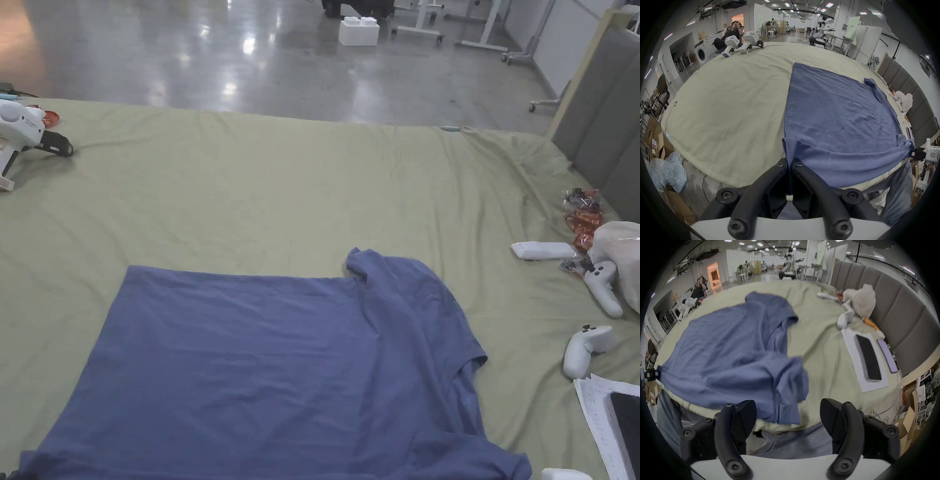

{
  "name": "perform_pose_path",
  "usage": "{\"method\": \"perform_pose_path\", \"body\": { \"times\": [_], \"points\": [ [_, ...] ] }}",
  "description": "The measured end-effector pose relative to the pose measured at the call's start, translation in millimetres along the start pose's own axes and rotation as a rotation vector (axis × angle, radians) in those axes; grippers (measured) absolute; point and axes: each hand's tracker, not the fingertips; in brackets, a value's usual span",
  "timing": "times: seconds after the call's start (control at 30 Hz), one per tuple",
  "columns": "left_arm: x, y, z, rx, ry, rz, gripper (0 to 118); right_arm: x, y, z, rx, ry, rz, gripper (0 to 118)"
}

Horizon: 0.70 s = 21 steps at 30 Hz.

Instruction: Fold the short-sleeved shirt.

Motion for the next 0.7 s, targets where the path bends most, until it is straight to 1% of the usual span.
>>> {"method": "perform_pose_path", "body": {
  "times": [0.03, 0.07, 0.1, 0.13, 0.17, 0.2, 0.23, 0.27, 0.3, 0.37, 0.5, 0.63, 0.7],
  "points": [
    [-0.3, -0.2, -2.2, -0.002, 0.002, -0.001, 0, -0.8, 0.0, -7.4, -0.010, 0.006, -0.014, 80],
    [-0.4, -0.8, -3.7, -0.002, 0.004, -0.001, 0, -1.9, 0.3, -14.3, -0.032, 0.025, -0.027, 73],
    [-0.4, -1.5, -4.7, -0.005, 0.005, 0.000, 0, -3.4, 0.8, -19.0, -0.054, 0.055, -0.040, 62],
    [-0.5, -2.4, -5.5, -0.008, 0.007, 0.001, 0, -4.7, 1.2, -22.6, -0.062, 0.093, -0.057, 42],
    [1.2, -2.9, -4.9, -0.010, 0.009, 0.001, 0, -6.9, 1.4, -24.3, -0.057, 0.122, -0.072, 29],
    [1.4, -3.8, -5.0, -0.012, 0.010, 0.001, 0, -9.0, 2.4, -23.8, -0.051, 0.125, -0.065, 16],
    [0.9, -4.8, -5.0, -0.014, 0.011, 0.002, 0, -13.2, 4.0, -21.3, -0.052, 0.107, -0.045, 11],
    [0.2, -5.8, -4.9, -0.015, 0.010, 0.004, 0, -15.6, 5.8, -19.7, -0.057, 0.072, 0.007, 10],
    [-0.2, -6.5, -5.1, -0.015, 0.008, 0.007, 0, -16.8, 6.7, -18.4, -0.055, 0.074, 0.033, 9],
    [-1.9, -6.7, -4.2, -0.009, 0.001, 0.012, 0, -16.9, 8.2, -10.8, -0.043, 0.076, 0.027, 8],
    [-4.4, 3.1, 2.1, 0.047, -0.023, 0.051, 0, -14.4, 18.8, 13.7, 0.037, 0.079, 0.037, 7],
    [3.5, 28.4, 2.7, 0.104, -0.026, 0.034, 0, -16.0, 47.0, 31.9, 0.124, 0.088, 0.042, 7],
    [8.4, 46.5, -1.8, 0.120, -0.024, 0.024, 0, -17.7, 65.4, 34.2, 0.142, 0.093, 0.048, 7]
  ]
}}
